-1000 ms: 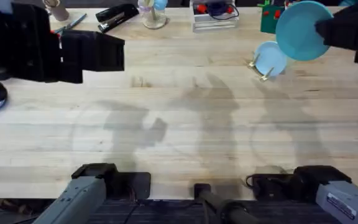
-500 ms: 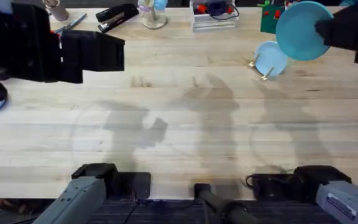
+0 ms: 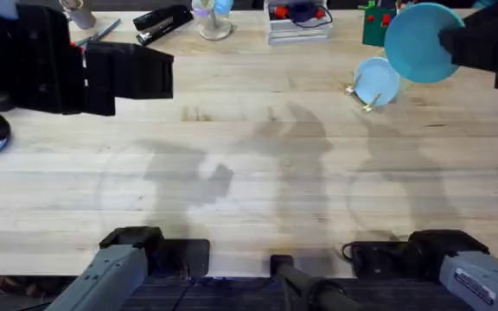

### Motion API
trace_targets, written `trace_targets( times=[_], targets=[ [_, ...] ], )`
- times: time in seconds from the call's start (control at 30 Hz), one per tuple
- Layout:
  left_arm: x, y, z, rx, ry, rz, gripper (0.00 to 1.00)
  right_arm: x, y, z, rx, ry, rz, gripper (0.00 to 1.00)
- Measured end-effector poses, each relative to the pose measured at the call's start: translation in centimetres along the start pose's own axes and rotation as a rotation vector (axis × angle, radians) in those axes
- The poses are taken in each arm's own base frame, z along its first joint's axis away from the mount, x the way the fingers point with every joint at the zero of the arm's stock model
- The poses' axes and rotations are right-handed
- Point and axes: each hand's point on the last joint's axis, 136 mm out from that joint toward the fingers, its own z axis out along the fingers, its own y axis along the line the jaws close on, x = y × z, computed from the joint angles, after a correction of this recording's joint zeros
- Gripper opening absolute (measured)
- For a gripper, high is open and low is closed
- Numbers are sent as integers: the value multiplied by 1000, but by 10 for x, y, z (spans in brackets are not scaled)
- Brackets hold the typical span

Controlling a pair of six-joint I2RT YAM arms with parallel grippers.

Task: Pick up the plates from the table one by one and place each into a slot on the dish rack.

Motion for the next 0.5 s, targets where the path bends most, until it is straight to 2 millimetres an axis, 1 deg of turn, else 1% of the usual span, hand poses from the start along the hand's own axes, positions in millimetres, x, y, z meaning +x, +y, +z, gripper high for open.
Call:
trace_targets(
  times=[0.27, 0.5],
  targets=[
    [0, 0, 0, 0, 0, 0, 994, 0, 0, 0, 1, 0, -1, 28],
    [0, 0, 0, 0, 0, 0, 994, 4, -8, 2, 19, 16, -18, 28]
  ],
)
